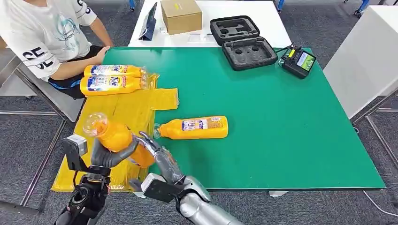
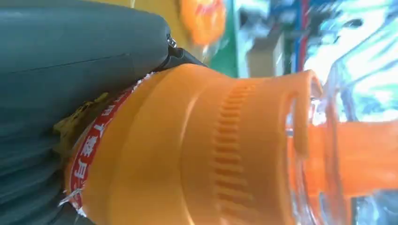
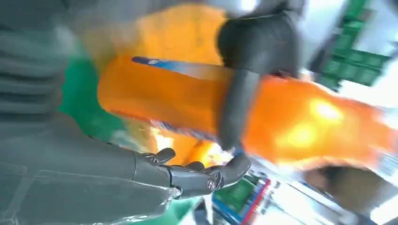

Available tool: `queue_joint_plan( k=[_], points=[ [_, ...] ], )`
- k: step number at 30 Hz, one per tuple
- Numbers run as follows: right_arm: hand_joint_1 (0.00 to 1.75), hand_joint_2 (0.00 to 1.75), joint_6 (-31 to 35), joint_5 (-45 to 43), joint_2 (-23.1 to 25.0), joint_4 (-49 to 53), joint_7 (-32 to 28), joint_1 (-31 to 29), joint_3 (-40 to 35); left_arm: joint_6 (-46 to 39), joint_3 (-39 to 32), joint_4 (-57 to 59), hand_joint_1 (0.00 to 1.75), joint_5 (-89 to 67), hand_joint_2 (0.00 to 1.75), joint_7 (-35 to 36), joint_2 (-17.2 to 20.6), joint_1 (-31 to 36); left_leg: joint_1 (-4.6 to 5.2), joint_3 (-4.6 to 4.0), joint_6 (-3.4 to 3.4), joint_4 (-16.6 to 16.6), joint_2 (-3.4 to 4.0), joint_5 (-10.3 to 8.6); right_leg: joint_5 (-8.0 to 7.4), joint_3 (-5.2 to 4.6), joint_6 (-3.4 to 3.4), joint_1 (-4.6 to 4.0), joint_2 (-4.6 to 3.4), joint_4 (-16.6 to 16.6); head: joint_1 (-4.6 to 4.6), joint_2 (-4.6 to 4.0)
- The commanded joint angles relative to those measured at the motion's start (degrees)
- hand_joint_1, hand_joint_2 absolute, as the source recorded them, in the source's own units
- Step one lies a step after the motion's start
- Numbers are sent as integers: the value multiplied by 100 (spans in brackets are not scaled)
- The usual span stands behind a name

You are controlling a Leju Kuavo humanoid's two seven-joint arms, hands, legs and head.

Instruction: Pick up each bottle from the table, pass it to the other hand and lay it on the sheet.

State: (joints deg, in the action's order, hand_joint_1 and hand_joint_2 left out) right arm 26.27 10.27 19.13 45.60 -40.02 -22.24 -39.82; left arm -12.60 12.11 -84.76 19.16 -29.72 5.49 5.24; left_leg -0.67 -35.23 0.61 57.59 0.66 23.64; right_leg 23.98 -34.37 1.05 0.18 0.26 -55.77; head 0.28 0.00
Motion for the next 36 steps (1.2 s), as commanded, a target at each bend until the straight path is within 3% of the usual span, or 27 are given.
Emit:
queue_joint_plan(
  k=[1,3,4,5,7,9,10,13,14,20,25,32,36],
  points=[
    [0,0,417,39,-610,2633,2,565,145,-1228,-661,-182,155,-1460,175,-865,74,-100,-1,19,2,0,-12,11,12,23,2,0,5,3,-2,0],
    [0,0,978,11,-705,3168,2,650,-82,-1920,-795,-286,150,-2306,175,-1028,198,-25,0,13,1,1,-10,9,10,16,0,0,5,2,-2,0],
    [0,0,978,11,-705,3168,2,650,-82,-1920,-795,-286,136,-2306,175,-1028,198,-25,-2,15,-1,3,-15,10,13,20,-1,-2,9,0,0,0],
    [0,0,1373,139,-715,3532,2,754,-134,-2300,-925,-261,141,-2888,175,-1015,281,99,-3,5,-1,7,-17,8,11,11,-2,-2,11,-3,-4,0],
    [0,0,1373,139,-715,3532,2,754,-134,-2300,-925,-261,141,-2888,175,-1015,281,99,-3,0,-2,3,-11,3,5,6,-2,-2,7,0,-4,0],
    [0,0,1373,368,-640,3647,2,894,30,-2378,-850,-55,141,-3682,175,-734,466,237,-2,5,-2,-1,-13,2,5,10,-2,-1,9,3,0,0],
    [0,0,1373,108,-882,3716,2,870,-53,-2312,-775,53,138,-4073,175,-534,522,312,-2,6,-2,-2,-16,2,6,11,-3,-1,12,3,0,0],
    [0,0,1373,77,-810,3599,2,815,-18,-1763,-366,739,136,-6007,175,422,856,994,-3,10,-3,-4,-33,-4,6,15,-3,-3,29,4,-2,0],
    [0,175,1373,145,-812,3629,2,831,24,-1489,-228,1120,147,-6586,175,691,916,1255,-4,17,-4,-4,-41,-2,11,25,-4,-3,35,3,-2,0],
    [0,175,1373,20,-854,3663,2,813,38,-657,379,2129,138,-7866,175,932,1128,1763,0,23,0,-9,-30,-8,4,28,-2,1,24,6,0,0],
    [0,175,1373,-40,-917,3676,2,799,-77,126,830,2975,154,-8195,175,872,1196,2305,0,17,-1,-5,-22,-9,0,21,-1,1,19,5,0,0],
    [0,175,1373,-26,-912,3657,2,798,-85,216,867,3050,154,-8195,175,842,1188,2349,-1,20,-2,-3,-11,-4,3,23,-2,0,9,4,0,0],
    [0,175,1373,38,-905,3534,2,783,-150,881,1072,3498,159,-8084,175,664,1103,2647,-1,18,-2,-3,-18,-6,2,21,-1,0,13,4,0,0]
  ],
)
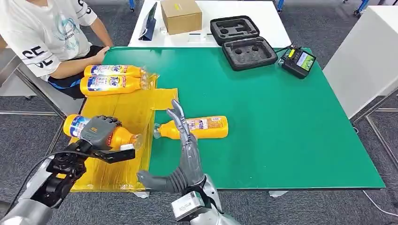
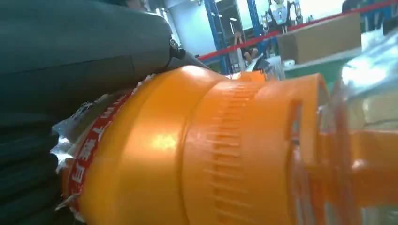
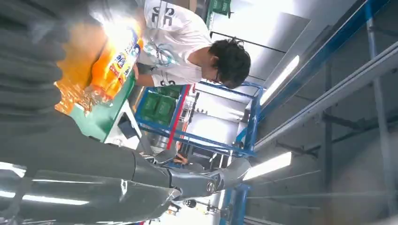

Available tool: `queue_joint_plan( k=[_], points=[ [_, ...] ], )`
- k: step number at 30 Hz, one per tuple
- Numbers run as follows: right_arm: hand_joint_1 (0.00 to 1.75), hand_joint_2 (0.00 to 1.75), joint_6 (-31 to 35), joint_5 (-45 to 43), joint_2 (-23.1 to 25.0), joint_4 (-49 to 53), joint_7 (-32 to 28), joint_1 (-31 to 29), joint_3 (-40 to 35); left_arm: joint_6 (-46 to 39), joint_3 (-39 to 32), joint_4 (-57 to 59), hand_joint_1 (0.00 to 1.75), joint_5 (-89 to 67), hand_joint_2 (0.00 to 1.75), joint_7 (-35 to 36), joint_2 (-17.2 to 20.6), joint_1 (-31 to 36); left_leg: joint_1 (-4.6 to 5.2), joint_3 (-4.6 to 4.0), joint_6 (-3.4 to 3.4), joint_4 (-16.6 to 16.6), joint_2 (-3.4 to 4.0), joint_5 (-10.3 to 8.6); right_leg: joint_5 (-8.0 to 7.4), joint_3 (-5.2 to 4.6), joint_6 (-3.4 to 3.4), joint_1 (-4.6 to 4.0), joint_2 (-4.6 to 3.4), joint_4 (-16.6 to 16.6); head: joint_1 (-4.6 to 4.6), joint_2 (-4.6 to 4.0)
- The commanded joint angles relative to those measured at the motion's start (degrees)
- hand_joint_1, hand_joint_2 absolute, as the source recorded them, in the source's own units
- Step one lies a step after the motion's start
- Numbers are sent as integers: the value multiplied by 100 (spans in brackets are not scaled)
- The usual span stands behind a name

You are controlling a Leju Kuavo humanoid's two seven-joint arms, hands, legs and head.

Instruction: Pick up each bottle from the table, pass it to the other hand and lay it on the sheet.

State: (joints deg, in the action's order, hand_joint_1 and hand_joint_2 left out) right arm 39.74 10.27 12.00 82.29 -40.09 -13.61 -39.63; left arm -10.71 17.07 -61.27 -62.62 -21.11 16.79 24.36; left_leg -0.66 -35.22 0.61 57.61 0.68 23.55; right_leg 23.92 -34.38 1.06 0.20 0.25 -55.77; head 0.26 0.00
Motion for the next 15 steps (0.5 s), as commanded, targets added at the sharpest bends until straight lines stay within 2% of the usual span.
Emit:
queue_joint_plan(
  k=[1,3,4,7,8,9,13,15],
  points=[
    [0,175,26,42,-190,-145,9,-69,-175,760,545,1225,162,205,175,-251,-90,796,-2,13,-1,-4,-17,1,5,18,-1,-2,13,4,0,0],
    [0,175,26,73,-185,-190,9,-48,-155,982,567,1421,168,333,175,-323,-182,964,-2,16,-1,-3,-24,2,8,23,-1,-2,19,4,2,0],
    [0,175,26,88,-178,-241,9,-65,-157,1139,556,1504,162,439,175,-394,-198,1048,-2,9,-1,-3,-21,-1,5,14,-1,-2,16,4,0,0],
    [0,175,26,46,-180,-337,9,-104,-158,1846,592,1772,164,800,175,-632,-175,1264,-3,10,-1,-3,-20,-1,5,15,-1,-3,16,4,0,0],
    [0,175,26,35,-181,-350,9,-112,-171,1896,613,1773,161,828,175,-661,-146,1275,-5,19,-1,-4,-28,2,9,27,-2,-4,22,5,0,0],
    [0,175,26,30,-183,-370,9,-131,-176,2044,673,1799,171,897,175,-693,-109,1293,-3,17,-1,-5,-21,1,6,23,-1,-2,15,5,2,0],
    [0,175,26,-3,-193,-444,9,-173,-194,2147,708,1869,175,1042,175,-662,-153,1245,1,23,0,-9,-11,2,4,27,0,2,6,7,2,0],
    [0,175,26,7,-186,-477,9,-191,-198,2164,742,1916,169,1068,175,-619,-166,1233,-1,24,0,-9,-10,2,4,29,0,0,4,8,2,0]
  ],
)
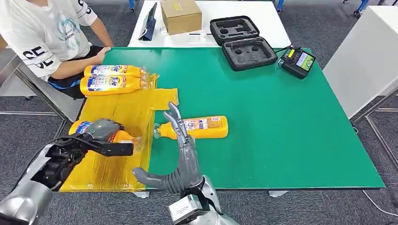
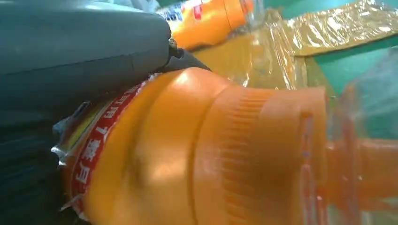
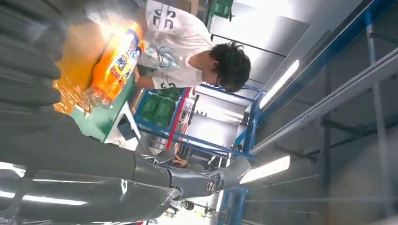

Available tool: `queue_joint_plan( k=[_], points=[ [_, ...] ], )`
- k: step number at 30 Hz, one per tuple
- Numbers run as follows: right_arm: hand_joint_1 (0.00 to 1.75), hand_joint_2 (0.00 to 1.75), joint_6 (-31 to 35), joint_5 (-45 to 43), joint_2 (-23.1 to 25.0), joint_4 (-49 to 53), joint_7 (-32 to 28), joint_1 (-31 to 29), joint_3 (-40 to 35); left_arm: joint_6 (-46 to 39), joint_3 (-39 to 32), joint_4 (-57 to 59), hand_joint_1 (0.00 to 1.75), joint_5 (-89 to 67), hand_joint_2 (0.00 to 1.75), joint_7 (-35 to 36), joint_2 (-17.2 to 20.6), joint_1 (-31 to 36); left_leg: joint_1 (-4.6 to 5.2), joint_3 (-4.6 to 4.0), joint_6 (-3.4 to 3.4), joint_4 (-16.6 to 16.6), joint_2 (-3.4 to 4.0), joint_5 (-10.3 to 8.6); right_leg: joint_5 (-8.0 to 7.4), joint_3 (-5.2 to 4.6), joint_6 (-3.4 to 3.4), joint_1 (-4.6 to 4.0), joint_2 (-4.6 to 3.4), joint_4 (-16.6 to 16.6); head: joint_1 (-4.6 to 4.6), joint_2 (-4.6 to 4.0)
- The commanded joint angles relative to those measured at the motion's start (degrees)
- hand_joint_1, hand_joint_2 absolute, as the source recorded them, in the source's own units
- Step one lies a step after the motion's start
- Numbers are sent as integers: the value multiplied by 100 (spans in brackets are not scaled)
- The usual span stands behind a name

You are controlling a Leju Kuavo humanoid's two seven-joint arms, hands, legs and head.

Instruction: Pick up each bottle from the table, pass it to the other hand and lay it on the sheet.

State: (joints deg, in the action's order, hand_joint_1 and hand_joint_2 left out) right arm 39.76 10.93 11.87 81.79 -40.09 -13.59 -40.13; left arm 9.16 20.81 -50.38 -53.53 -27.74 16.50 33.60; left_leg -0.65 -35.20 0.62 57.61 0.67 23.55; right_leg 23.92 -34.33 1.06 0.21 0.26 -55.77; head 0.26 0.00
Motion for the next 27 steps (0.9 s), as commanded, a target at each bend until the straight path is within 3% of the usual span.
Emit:
queue_joint_plan(
  k=[1,11,16,17,18,19,21,27],
  points=[
    [0,175,1,-77,-159,-466,9,-221,-143,164,399,878,159,163,175,73,-168,289,1,20,0,-8,-6,3,4,20,0,1,3,8,2,0],
    [0,175,1,-77,-159,-466,9,-221,-143,164,399,878,159,163,175,73,-168,289,2,13,0,-6,-4,1,3,13,0,2,2,4,2,0],
    [0,175,-214,-240,-129,-523,9,-251,-67,46,624,1012,141,96,175,164,-162,197,1,21,0,-8,-3,3,4,20,0,2,0,6,0,0],
    [0,175,-274,-280,-115,-541,9,-253,-37,-13,671,1035,131,64,175,186,-163,178,3,30,0,-11,-5,5,6,29,0,3,-1,8,2,0],
    [0,175,-401,-322,-94,-579,9,-256,27,-104,784,1078,110,-14,175,239,-156,138,2,30,0,-12,-1,5,5,28,0,3,-4,10,2,0],
    [0,175,-422,-319,-92,-589,9,-255,42,-167,837,1088,52,-72,175,277,-158,113,3,23,0,-10,-2,3,4,22,0,3,-2,7,0,0],
    [0,175,-471,-330,-89,-614,9,-265,67,-155,865,1151,5,-52,175,275,-176,84,5,30,0,-13,-3,2,4,29,0,5,-2,8,2,0],
    [0,175,-432,-287,-85,-634,9,-260,98,-39,904,1292,0,127,175,194,-249,135,5,44,0,-14,-19,-1,5,48,-1,6,12,8,4,0]
  ],
)
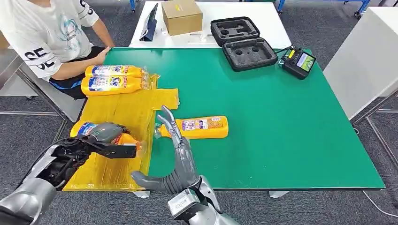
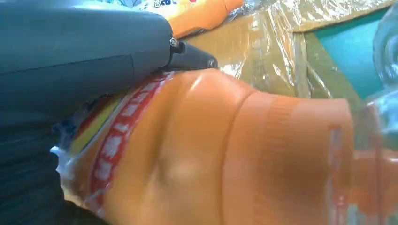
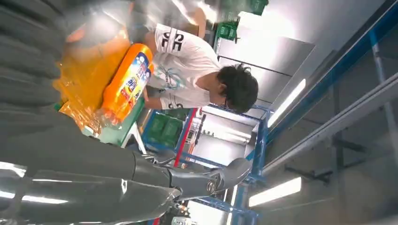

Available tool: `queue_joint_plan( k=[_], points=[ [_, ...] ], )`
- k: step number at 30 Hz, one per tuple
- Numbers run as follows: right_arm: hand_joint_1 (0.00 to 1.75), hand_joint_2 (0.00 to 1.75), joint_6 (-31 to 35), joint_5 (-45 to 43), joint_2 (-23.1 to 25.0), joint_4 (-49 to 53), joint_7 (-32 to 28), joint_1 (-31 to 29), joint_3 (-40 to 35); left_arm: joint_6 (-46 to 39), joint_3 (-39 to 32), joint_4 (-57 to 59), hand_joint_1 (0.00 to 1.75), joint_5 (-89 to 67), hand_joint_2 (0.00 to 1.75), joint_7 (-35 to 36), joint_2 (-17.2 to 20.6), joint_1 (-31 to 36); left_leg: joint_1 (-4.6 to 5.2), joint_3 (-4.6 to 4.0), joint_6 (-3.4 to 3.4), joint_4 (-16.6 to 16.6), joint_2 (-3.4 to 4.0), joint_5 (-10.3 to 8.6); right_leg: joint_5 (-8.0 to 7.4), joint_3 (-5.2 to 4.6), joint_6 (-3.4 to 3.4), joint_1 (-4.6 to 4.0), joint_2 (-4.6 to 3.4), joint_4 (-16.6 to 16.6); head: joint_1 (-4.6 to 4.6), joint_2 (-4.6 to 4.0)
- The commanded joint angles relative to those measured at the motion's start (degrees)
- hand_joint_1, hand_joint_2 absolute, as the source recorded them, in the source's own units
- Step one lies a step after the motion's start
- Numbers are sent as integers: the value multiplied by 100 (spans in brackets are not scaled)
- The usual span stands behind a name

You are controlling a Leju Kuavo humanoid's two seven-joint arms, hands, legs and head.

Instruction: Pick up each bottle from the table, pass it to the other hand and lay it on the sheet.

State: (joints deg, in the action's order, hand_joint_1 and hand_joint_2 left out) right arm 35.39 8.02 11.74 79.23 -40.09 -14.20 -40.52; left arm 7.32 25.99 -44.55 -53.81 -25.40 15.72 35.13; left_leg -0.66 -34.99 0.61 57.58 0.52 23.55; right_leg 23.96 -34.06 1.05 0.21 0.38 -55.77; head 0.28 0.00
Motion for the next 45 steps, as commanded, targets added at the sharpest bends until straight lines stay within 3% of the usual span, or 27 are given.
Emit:
queue_joint_plan(
  k=[1,2,16,23,34,39,43,44,45],
  points=[
    [0,175,-5,-6,-72,-388,9,-198,143,173,386,715,0,176,175,-47,-179,-4,2,25,0,-9,-5,-1,1,25,0,3,2,7,-2,0],
    [0,175,-29,-16,-71,-406,9,-200,148,227,372,726,0,218,0,-71,-186,10,3,35,1,-16,-5,-4,-3,34,0,4,-1,13,0,0],
    [0,175,59,116,-37,-601,9,-217,156,998,33,727,0,1202,0,-418,-219,-60,6,47,6,-12,0,-6,-2,46,2,6,-4,7,0,0],
    [0,175,57,312,48,-790,9,-222,233,1925,-654,777,0,2529,0,-459,-403,-40,7,50,6,-17,0,-8,-5,49,2,7,-7,13,0,0],
    [0,175,48,385,49,-849,9,-182,237,1749,-909,551,0,2933,0,-564,-419,-228,3,46,6,-9,2,-4,-2,42,2,4,-7,6,0,0],
    [0,175,230,906,66,-1039,9,-152,313,-2604,-1540,-413,0,2367,0,-714,-1170,-502,3,37,8,-8,-20,-8,0,38,4,4,16,8,0,0],
    [0,175,230,906,66,-1039,9,-152,313,-2604,-1540,-413,0,2367,0,-714,-1170,-502,3,37,8,-9,-21,-8,0,39,5,4,16,9,0,0],
    [0,175,217,1061,123,-1124,9,-172,376,-2980,-1632,-563,0,2401,0,-751,-1215,-546,3,37,8,-9,-21,-8,0,39,5,4,16,9,0,0],
    [0,175,446,3386,95,-1471,1171,-433,814,-4732,-2477,-1798,0,2569,175,-1233,-1149,-1243,0,19,8,-1,-25,-9,0,24,4,0,21,6,0,0]
  ],
)
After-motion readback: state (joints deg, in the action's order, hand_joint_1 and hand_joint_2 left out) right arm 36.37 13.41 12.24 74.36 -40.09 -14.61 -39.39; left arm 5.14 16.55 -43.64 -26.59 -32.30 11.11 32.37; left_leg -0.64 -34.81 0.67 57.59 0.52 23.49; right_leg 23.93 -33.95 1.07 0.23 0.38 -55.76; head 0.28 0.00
